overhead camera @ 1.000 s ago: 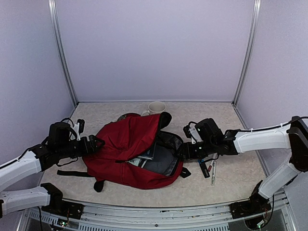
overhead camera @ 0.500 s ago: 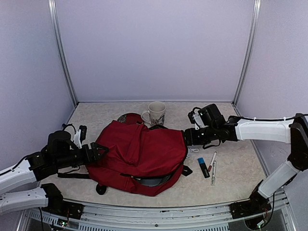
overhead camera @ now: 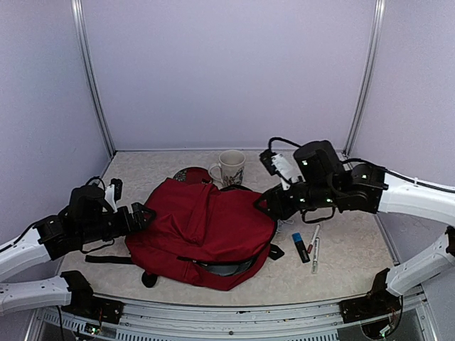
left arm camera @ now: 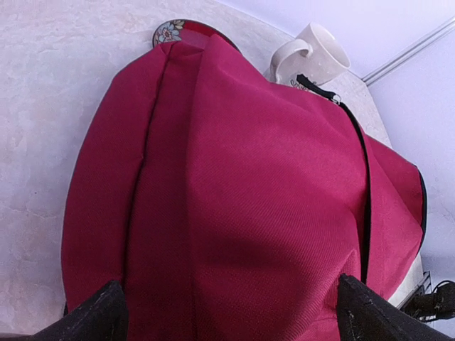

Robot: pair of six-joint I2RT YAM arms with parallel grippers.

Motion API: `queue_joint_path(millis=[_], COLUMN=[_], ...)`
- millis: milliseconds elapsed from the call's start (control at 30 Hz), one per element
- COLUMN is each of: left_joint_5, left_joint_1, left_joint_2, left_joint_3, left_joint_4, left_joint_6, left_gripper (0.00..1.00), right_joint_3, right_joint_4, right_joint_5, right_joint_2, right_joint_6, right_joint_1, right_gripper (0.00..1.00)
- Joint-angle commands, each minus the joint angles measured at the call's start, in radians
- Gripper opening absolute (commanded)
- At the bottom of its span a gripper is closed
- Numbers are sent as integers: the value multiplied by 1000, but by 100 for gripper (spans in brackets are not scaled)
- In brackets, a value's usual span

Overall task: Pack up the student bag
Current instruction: Pick up the largest pocket of the bag from the student bag.

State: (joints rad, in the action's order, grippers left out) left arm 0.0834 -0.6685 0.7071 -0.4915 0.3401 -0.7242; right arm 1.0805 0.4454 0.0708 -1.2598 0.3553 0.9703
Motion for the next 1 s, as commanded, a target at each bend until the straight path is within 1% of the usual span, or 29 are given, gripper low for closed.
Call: queue_joint_path(millis=[0, 67, 133, 200, 267, 400, 500, 567, 633, 700, 733, 767, 833, 867, 967], left_joint_5=[19, 5, -10, -37, -76, -121, -129, -136, -142, -145, -147, -152, -156, -159, -163], left_joint_1=[37, 48, 54, 69, 87, 94, 92, 89, 89, 89, 88, 88, 88, 89, 88], left_joint_2=[-6, -2, 1, 7, 14, 24, 25, 27, 29, 29, 29, 28, 28, 28, 23], left_joint_3=[-37, -29, -20, -2, 26, 71, 87, 97, 104, 109, 109, 110, 111, 111, 111], left_joint_4=[64, 68, 55, 40, 3, -58, -78, -87, -96, -105, -108, -112, -116, -118, -118], left_joint_6=[25, 17, 13, 7, -1, -15, -15, -16, -15, -12, -8, -5, -2, 0, 4], left_gripper=[99, 99, 99, 99, 99, 99, 99, 99, 98, 97, 94, 89, 78, 72, 48], right_joint_3=[209, 352, 478, 543, 575, 612, 619, 619, 618, 602, 583, 560, 511, 492, 457], right_joint_4=[-56, 15, 82, 115, 125, 139, 148, 149, 144, 117, 88, 58, -4, -26, -67], right_joint_5=[-103, -104, -85, -86, -64, -10, 64, 76, 49, -39, -102, -183, -238, -245, -231], right_joint_2=[-297, -480, -603, -682, -733, -786, -797, -795, -788, -767, -748, -717, -671, -655, -632], right_joint_6=[-174, -230, -273, -303, -316, -312, -314, -323, -337, -362, -382, -398, -422, -433, -429], right_joint_1=[209, 288, 342, 371, 386, 389, 387, 387, 389, 388, 389, 389, 387, 385, 364], right_gripper=[49, 48, 47, 47, 47, 46, 43, 40, 39, 39, 39, 39, 39, 39, 39])
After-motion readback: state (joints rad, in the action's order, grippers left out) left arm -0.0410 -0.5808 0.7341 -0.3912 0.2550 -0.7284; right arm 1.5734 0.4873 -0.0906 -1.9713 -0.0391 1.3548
